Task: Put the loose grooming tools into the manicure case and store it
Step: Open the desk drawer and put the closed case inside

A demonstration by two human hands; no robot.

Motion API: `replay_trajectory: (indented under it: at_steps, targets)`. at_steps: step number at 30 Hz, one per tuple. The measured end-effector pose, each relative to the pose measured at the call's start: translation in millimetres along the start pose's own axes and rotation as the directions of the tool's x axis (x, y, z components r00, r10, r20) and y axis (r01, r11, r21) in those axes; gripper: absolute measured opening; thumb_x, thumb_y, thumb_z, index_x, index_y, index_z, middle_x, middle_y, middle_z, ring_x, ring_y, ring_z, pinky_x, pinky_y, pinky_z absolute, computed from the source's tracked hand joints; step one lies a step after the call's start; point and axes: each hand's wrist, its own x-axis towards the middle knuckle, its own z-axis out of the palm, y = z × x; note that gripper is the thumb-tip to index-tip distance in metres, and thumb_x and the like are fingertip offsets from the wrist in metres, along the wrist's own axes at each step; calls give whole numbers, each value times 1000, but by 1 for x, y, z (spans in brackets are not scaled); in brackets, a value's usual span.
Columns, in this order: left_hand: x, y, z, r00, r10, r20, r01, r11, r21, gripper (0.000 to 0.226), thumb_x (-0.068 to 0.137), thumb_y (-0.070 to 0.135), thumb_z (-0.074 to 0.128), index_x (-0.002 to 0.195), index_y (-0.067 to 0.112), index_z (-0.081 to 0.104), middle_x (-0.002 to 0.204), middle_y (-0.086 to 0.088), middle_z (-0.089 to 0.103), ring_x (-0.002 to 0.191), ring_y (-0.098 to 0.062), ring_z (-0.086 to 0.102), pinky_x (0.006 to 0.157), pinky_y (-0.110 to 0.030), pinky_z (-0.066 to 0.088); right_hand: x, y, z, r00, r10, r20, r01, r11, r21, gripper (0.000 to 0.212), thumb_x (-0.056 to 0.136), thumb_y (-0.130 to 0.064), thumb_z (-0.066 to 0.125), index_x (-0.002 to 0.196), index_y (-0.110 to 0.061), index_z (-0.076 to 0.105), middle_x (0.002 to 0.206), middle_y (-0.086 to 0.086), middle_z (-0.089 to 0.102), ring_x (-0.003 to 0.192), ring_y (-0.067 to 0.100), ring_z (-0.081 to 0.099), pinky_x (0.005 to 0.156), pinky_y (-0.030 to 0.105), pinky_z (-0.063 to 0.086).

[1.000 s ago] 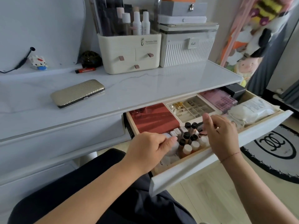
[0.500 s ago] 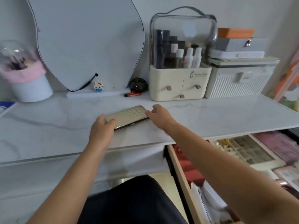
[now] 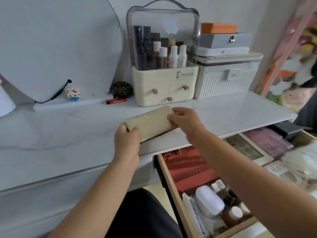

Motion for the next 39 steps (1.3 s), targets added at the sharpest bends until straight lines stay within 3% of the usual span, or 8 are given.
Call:
replay_trajectory:
  at_steps: [4,8,12,19,23,30,35,39]
  targets:
    - [-32,2,68,952,-126,279,127,992,13,23,76,8,52,97,1,56,97,-17,63,88,-27,60,81,-38,48,-15,12,-96,992,64,-111,-53,994,100,38,80,-4,68,117,-4,60,91,9,61,77,19,58,79,32,53]
    - [-66,3,127,842,-232,488,268,963,-5,15,65,2,54,78,8,47,84,-13,54,83,-26,55,72,-31,44,-32,42,-170,960,188,-207,-144,967,208,35,81,-2,66,115,-1,60,84,6,63,72,18,59,68,30,58]
    - [-91,-13,162,795,-306,524,281,951,129,51,66,15,54,115,3,47,127,-20,47,107,-24,49,87,-32,38,-40,70,-206,937,239,-256,-182,957,225,28,82,-2,65,110,0,63,82,8,65,68,17,60,49,20,55]
    - [-109,-35,188,752,-396,528,344,918,199,59,82,-2,45,139,1,29,135,-12,39,98,-16,41,90,-29,26,-29,101,-241,924,218,-313,-190,975,117,23,78,-8,71,101,-9,69,94,9,69,77,18,64,76,29,57]
    - [-108,-41,191,748,-417,516,356,909,219,64,84,-1,44,144,6,23,147,-9,28,122,-20,34,107,-38,20,-24,112,-242,931,197,-308,-201,979,18,15,78,-6,70,88,-16,70,97,9,68,91,23,62,96,42,50]
    - [-104,-50,188,729,-419,542,351,908,230,72,90,24,52,149,18,12,155,-1,19,139,-18,21,109,-36,17,-24,119,-240,943,190,-272,-196,981,3,17,81,-6,64,78,-22,70,101,13,69,104,32,61,98,46,47]
    - [-110,-43,186,715,-354,602,241,934,263,83,89,46,54,149,17,4,157,-1,13,141,-18,18,108,-34,20,-30,117,-239,960,152,-235,-169,984,-55,13,84,-11,64,94,-17,69,103,9,68,104,26,61,100,43,46]
    - [-121,-31,172,688,-291,665,94,944,316,99,78,65,53,149,19,3,158,0,7,143,-17,13,112,-37,17,-53,102,-230,977,5,-214,-71,951,-300,40,87,-26,62,124,-12,56,118,1,61,108,13,56,98,28,42]
